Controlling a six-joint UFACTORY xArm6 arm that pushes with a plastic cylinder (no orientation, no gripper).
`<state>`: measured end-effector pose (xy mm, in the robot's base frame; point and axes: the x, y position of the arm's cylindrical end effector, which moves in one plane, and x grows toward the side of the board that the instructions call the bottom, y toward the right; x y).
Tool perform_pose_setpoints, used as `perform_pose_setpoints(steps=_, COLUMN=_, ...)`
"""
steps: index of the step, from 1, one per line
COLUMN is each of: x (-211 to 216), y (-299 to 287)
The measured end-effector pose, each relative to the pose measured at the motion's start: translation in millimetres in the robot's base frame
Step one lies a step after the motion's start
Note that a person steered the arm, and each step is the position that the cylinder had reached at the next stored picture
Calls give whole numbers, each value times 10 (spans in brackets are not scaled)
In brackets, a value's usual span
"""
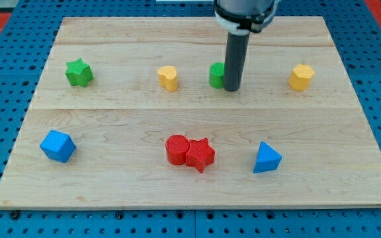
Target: Push the green circle to the bottom of the green star
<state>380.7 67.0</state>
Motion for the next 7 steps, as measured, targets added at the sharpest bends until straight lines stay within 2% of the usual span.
perform_pose_setpoints(steps=1, x=-425, y=-387)
perform_pose_setpoints(steps=2, x=-838, y=-444)
perform_pose_setpoints(steps=3, x=-1062, y=-265)
perform_pose_setpoints(steps=4, x=-1221, y=-779)
perform_pose_setpoints(steps=6, x=-735, y=-1621)
perform_pose_setpoints(steps=7, x=-913, y=-1312)
